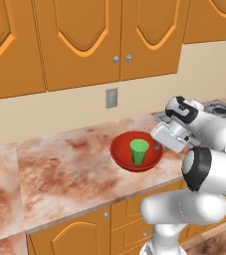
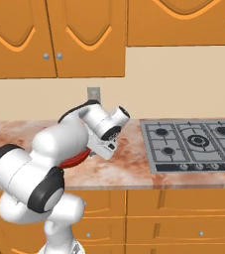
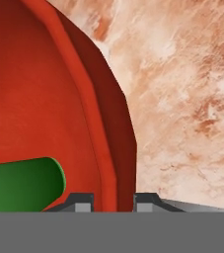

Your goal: Place the cup inside the bowl on the dining table and move the bowl to any counter.

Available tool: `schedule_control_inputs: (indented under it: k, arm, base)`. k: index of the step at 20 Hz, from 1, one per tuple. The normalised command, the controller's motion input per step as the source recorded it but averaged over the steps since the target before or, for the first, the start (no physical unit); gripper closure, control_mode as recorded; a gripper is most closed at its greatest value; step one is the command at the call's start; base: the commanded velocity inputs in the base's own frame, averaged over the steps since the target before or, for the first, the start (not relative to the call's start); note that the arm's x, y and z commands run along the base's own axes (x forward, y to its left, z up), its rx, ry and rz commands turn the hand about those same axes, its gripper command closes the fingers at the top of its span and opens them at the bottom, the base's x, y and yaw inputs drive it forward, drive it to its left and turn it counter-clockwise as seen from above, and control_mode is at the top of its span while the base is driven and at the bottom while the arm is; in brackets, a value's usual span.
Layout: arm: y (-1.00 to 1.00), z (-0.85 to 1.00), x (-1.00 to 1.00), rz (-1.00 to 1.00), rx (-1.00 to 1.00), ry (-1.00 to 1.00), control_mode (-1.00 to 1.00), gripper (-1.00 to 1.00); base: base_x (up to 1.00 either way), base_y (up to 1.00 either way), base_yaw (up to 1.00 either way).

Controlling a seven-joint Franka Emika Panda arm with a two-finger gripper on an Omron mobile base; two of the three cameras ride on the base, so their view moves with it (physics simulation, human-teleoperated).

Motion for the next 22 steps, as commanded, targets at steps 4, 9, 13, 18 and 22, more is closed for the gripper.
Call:
schedule_control_inputs:
  k: [4, 9, 13, 18, 22]
  arm:
    - [0.00, -0.01, 0.00, -0.02, 0.06, 0.14, -1.00, 1.00]
    - [0.00, 0.00, 0.00, -0.03, 0.05, 0.04, -1.00, 1.00]
    - [0.00, 0.00, 0.00, -0.07, 0.00, 0.00, -1.00, 1.00]
    - [0.15, -0.17, 0.00, -0.06, 0.04, 0.00, -1.00, 1.00]
    - [0.33, -0.34, 0.00, -0.05, 0.05, 0.00, -1.00, 1.00]
  base:
    - [0.00, 0.00, 0.00]
    - [0.00, 0.00, 0.00]
    - [0.00, 0.00, 0.00]
    - [0.00, 0.00, 0.00]
    - [0.00, 0.00, 0.00]
